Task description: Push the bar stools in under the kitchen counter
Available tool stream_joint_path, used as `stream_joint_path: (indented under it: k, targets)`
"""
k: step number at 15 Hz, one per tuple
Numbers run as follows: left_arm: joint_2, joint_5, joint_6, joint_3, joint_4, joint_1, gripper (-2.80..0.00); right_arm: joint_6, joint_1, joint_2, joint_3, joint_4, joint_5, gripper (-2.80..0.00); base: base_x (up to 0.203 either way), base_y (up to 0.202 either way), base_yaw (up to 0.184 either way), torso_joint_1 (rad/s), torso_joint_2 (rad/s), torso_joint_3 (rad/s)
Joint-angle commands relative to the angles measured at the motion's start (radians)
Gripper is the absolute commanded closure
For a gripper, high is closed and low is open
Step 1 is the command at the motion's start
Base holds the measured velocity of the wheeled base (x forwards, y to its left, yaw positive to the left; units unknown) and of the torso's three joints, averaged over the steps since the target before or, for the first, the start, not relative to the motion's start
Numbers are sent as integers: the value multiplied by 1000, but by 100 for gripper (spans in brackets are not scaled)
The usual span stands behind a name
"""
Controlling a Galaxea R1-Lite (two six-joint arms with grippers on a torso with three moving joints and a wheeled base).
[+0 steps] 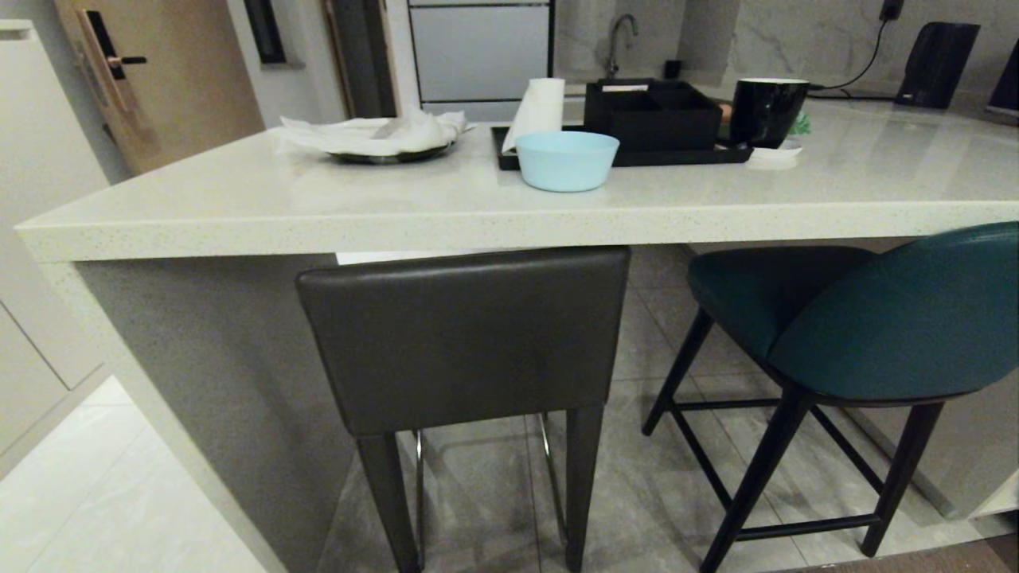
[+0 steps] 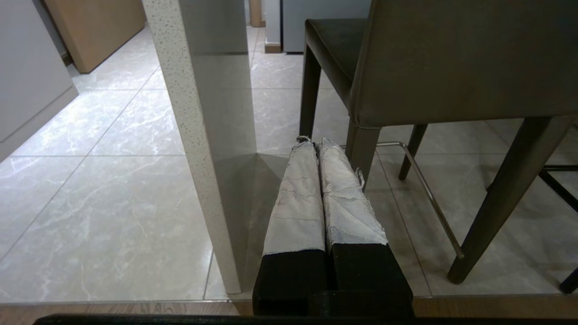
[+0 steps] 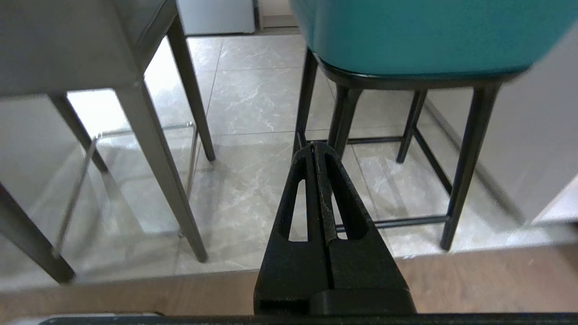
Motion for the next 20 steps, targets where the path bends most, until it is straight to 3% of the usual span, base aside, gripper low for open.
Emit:
stream_joint_path:
  k: [1, 8, 10, 12, 20]
  targets:
    - [0, 0, -1, 18, -1, 0, 0, 3, -1, 1, -1, 0, -1, 0, 0, 0, 0, 0, 0, 0]
    - [0, 0, -1, 18, -1, 0, 0, -11, 0, 1, 0, -5, 2, 0, -159, 0, -1, 4, 3, 1]
    - [1, 0, -1, 18, -1, 0, 0, -59, -1, 1, 2, -1, 7, 0, -159, 0, -4, -2, -4, 1]
    - [1, 0, -1, 18, -1, 0, 0, -114, 0, 1, 2, 4, 24, 0, 0, 0, 0, 0, 0, 0]
    - [0, 0, -2, 18, -1, -1, 0, -104, 0, 1, 0, 4, 21, 0, 0, 0, 0, 0, 0, 0]
